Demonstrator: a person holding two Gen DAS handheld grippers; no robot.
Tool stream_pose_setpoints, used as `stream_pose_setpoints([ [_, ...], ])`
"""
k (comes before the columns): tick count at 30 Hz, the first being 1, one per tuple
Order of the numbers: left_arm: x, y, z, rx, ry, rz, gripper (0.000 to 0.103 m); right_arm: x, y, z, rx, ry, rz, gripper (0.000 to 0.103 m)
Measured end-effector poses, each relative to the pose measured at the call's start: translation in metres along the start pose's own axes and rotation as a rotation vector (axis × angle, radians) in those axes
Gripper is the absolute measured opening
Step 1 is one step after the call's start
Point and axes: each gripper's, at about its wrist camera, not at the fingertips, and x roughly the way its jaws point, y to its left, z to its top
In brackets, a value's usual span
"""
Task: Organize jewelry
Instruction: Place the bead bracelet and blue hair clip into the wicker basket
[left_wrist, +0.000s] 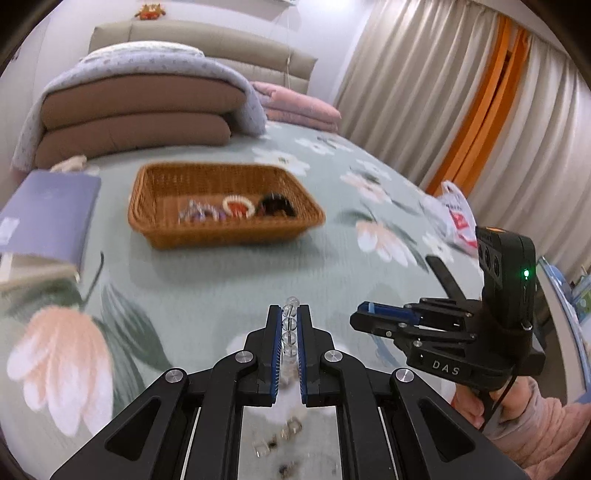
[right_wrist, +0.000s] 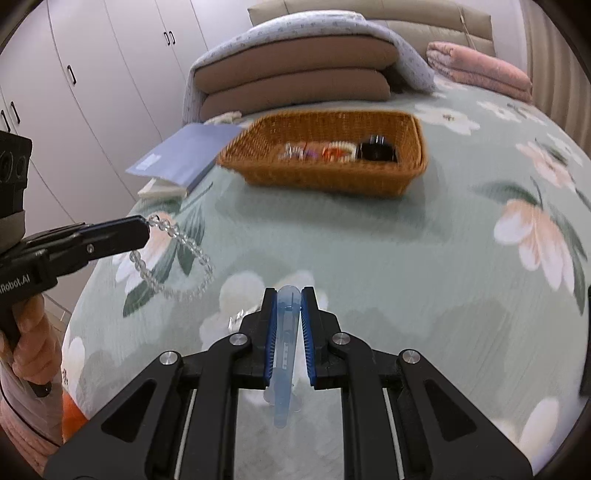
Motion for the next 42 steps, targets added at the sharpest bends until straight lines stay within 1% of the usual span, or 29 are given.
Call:
stream_pose_setpoints([
  [5,0.004,0.005,0.036,0.003,-0.043,0.012,0.007,-0.002,-0.006,0.040,-0.033,-0.044,-0.021,0.012],
  [10,0.019,0.015,0.075,-0.001,-0.077,0.024,0.007,0.005,-0.014,0.091,-0.049,-0.092,-0.043,0.012],
  [16,0.052,0.029,0.109,-0.019,-0.085,0.054,0.007,0.037,-0.026,0.152,-0.031,-0.101,-0.004,0.012],
  [17,0.058,0.033,0.112,-0.029,-0.086,0.055,0.007,0.046,-0.030,0.164,-0.023,-0.107,0.002,0.012],
  [19,0.071,0.044,0.117,-0.052,-0.105,0.083,0.007,0.061,-0.034,0.180,-0.019,-0.119,-0.003,0.012],
  [20,0.077,0.051,0.118,-0.075,-0.119,0.092,0.007,0.068,-0.036,0.186,-0.015,-0.123,0.000,0.012],
  [22,0.092,0.069,0.117,-0.147,-0.141,0.083,0.007,0.088,-0.041,0.199,0.006,-0.125,0.009,0.012],
  [23,0.100,0.077,0.116,-0.173,-0.147,0.086,0.007,0.103,-0.045,0.206,0.026,-0.113,0.009,0.012],
  [26,0.124,0.096,0.113,-0.217,-0.141,0.112,0.007,0.136,-0.050,0.215,0.048,-0.070,0.000,0.012],
  [30,0.143,0.108,0.111,-0.223,-0.124,0.128,0.007,0.168,-0.055,0.218,0.038,-0.037,-0.031,0.012],
  [33,0.146,0.109,0.109,-0.216,-0.120,0.123,0.007,0.182,-0.057,0.217,0.043,-0.028,-0.032,0.012],
  [36,0.145,0.105,0.111,-0.194,-0.119,0.127,0.008,0.190,-0.062,0.215,0.069,-0.022,0.004,0.012],
  [37,0.144,0.104,0.111,-0.190,-0.119,0.129,0.011,0.192,-0.063,0.215,0.074,-0.018,0.011,0.013],
  [38,0.145,0.104,0.112,-0.191,-0.118,0.128,0.020,0.193,-0.064,0.215,0.077,-0.016,0.016,0.013],
  [39,0.144,0.102,0.112,-0.188,-0.121,0.129,0.027,0.193,-0.066,0.214,0.079,-0.014,0.022,0.013],
  [40,0.142,0.101,0.112,-0.185,-0.130,0.133,0.042,0.193,-0.067,0.213,0.084,-0.010,0.027,0.013],
  [41,0.139,0.100,0.111,-0.183,-0.139,0.142,0.055,0.192,-0.069,0.213,0.094,-0.007,0.036,0.013],
  [42,0.137,0.100,0.111,-0.184,-0.146,0.147,0.057,0.189,-0.070,0.211,0.101,-0.007,0.045,0.014],
])
